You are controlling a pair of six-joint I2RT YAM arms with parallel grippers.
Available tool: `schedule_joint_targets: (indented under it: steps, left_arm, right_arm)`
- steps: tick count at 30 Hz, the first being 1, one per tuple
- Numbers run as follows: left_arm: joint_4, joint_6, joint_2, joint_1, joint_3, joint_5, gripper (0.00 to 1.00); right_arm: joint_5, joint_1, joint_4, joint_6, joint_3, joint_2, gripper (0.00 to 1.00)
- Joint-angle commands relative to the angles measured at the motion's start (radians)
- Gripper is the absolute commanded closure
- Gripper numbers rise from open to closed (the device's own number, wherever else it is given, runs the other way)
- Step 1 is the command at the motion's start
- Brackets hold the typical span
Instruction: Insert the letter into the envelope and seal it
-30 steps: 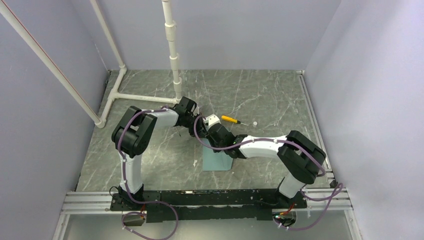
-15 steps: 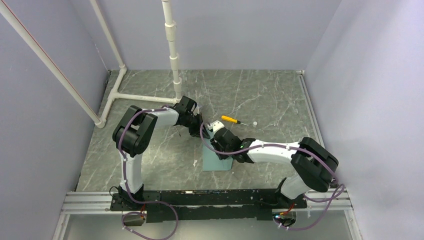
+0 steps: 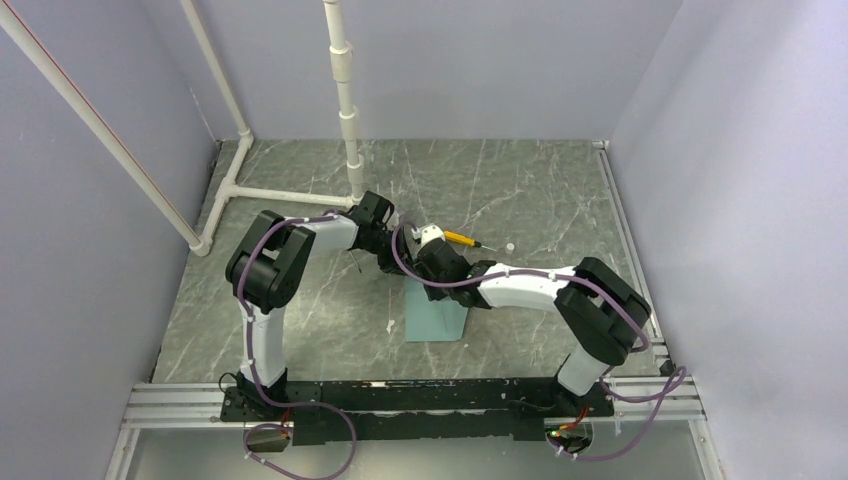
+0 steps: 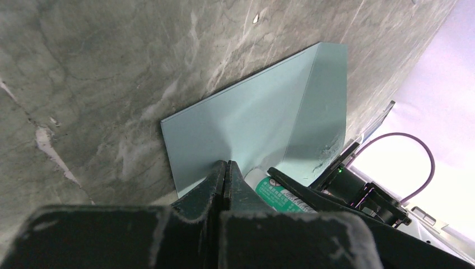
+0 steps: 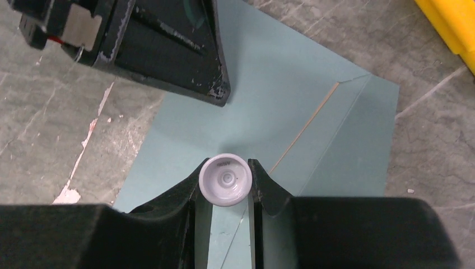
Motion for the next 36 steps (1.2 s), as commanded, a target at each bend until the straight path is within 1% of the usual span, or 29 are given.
schedule_joint_targets:
  steps: [1, 6, 11, 16, 22, 24, 26, 31, 36]
  left_arm:
    - [-0.062, 0.047, 0.076, -0.013, -0.015, -0.106, 0.97]
    - [-0.062, 0.048, 0.089, -0.013, -0.009, -0.096, 0.98]
    - [-0.064, 0.050, 0.094, -0.011, -0.004, -0.090, 0.98]
    - [-0.065, 0.052, 0.094, -0.009, 0.002, -0.086, 0.97]
    - [-0.065, 0.050, 0.095, -0.008, 0.003, -0.084, 0.98]
    - [-0.063, 0.049, 0.096, -0.007, 0.002, -0.081, 0.98]
    - [-0.061, 0.050, 0.096, -0.007, 0.003, -0.080, 0.98]
    - [-0.047, 0.040, 0.088, -0.007, -0.010, -0.078, 0.97]
    - [-0.038, 0.036, 0.091, -0.007, -0.015, -0.073, 0.98]
  right_arm:
    - [0.065, -0.007, -0.111, 0.031, 0.002, 0.050, 1.00]
    - [0.070, 0.034, -0.120, 0.013, -0.051, -0.069, 1.00]
    - [0.024, 0.075, -0.119, 0.011, -0.102, -0.116, 1.00]
    - [0.003, 0.086, -0.087, 0.014, -0.105, -0.091, 1.00]
    - [0.075, 0.048, -0.093, 0.008, -0.026, 0.018, 1.00]
    - [0.120, 0.037, -0.137, 0.009, 0.025, 0.078, 1.00]
    - [0.156, 0.036, -0.167, 0.011, 0.065, 0.100, 1.00]
    - [0.162, 0.036, -0.186, 0.030, 0.067, 0.082, 1.00]
    - [0.093, 0.046, -0.166, 0.030, -0.027, -0.020, 1.00]
